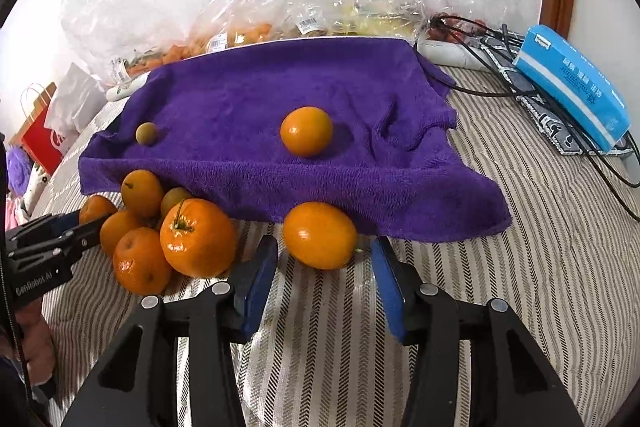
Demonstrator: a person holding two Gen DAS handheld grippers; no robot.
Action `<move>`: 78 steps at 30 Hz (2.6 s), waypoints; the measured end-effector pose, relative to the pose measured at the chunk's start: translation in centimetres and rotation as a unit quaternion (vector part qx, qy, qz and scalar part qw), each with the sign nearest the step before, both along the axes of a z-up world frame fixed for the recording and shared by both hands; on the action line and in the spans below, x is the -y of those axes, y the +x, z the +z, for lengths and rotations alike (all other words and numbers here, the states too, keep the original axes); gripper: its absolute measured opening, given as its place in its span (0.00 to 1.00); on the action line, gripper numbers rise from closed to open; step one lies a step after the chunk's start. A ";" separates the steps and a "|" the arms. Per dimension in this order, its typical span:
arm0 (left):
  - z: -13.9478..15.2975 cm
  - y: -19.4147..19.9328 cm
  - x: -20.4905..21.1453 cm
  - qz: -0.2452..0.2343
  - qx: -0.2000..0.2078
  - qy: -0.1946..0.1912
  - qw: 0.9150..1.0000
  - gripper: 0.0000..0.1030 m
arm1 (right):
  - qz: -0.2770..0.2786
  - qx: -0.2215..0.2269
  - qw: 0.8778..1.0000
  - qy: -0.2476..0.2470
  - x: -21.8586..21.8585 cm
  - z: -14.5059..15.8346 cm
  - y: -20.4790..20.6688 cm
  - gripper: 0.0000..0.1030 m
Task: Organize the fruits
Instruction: 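Withdraw both tools and move the right tool around another orange, then close the right tool on an orange while the left closes on a large orange, then carry both held oranges up over the purple towel and lower them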
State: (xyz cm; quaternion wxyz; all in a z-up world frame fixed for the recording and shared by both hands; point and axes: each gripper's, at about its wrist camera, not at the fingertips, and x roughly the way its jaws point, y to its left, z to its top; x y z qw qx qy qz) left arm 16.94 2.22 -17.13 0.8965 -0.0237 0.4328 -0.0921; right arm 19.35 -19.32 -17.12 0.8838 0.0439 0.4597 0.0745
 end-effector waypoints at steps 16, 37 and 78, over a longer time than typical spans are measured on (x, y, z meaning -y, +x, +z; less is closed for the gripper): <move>0.0 0.1 -0.4 0.001 0.000 -0.014 1.000 0.38 | -0.004 0.000 1.000 0.011 -0.2 -0.1 0.6 0.38; 4.9 -1.8 -0.5 -0.009 0.079 -0.053 0.995 0.38 | 0.028 0.067 0.994 0.082 0.1 5.4 -1.6 0.36; 3.2 8.7 -1.5 0.089 0.063 -0.064 0.992 0.38 | 0.016 0.103 0.994 0.016 0.6 4.8 8.3 0.36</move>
